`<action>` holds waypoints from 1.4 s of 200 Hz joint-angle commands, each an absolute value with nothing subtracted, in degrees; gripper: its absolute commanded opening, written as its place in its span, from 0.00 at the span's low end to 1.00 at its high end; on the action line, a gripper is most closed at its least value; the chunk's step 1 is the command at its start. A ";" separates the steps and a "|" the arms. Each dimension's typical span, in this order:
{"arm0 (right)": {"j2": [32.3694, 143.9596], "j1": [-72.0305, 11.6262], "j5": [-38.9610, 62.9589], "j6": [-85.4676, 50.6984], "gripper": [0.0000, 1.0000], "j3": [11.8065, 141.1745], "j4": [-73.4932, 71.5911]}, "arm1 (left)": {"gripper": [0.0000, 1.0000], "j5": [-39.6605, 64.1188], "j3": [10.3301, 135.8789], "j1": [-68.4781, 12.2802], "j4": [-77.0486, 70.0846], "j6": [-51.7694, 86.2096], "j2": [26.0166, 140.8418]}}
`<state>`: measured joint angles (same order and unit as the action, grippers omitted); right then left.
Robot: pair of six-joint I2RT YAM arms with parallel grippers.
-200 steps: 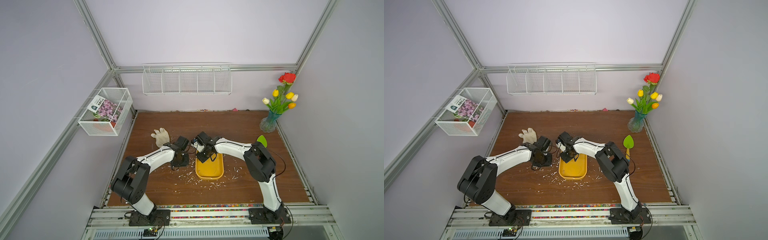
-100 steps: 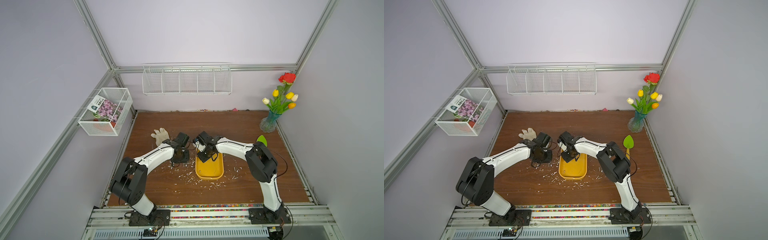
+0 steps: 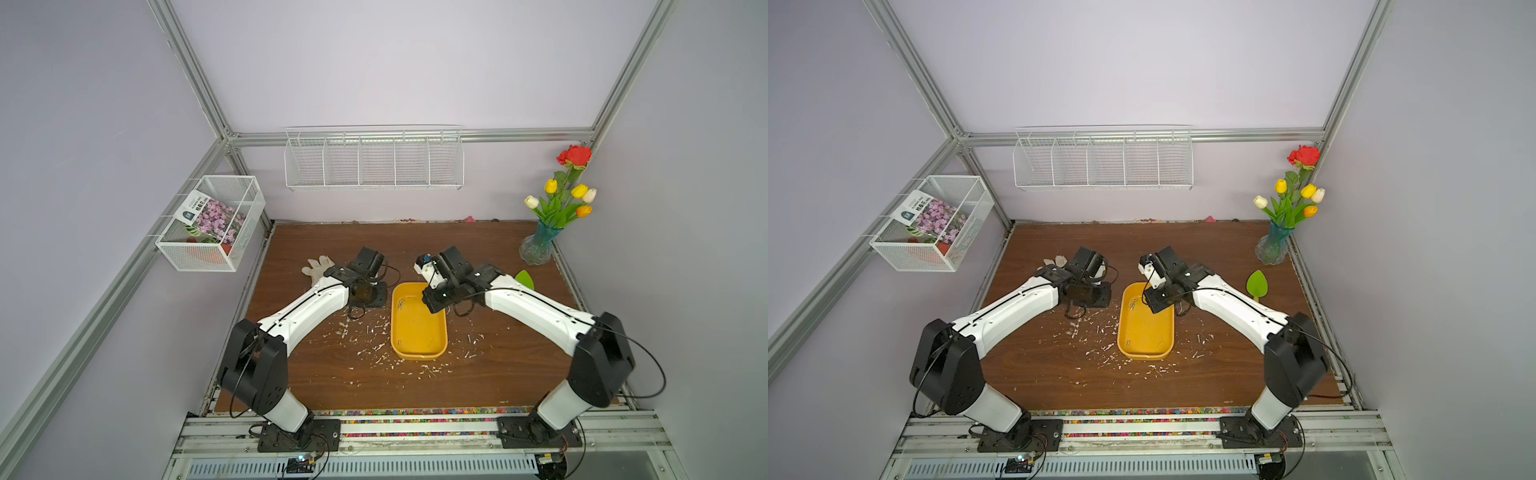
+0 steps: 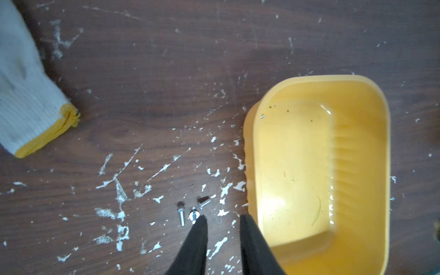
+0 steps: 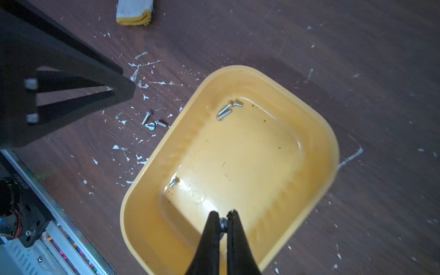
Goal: Take out the screws from the storage box
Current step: Place the screw at the center of the board.
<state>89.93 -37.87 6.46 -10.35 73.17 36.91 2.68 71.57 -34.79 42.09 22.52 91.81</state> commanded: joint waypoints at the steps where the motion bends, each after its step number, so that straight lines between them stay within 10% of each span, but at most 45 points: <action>1: 83.56 -35.36 0.89 -13.21 0.00 66.19 40.43 | 0.29 3.79 75.56 -36.89 41.61 19.24 94.69; 157: 87.34 -29.68 -1.09 -17.13 0.00 50.20 38.87 | 0.29 -9.46 91.19 -46.71 51.36 19.32 116.97; 280: 88.16 -29.66 0.63 -17.58 0.26 50.50 39.08 | 0.34 -14.23 98.10 -47.62 56.51 20.35 126.20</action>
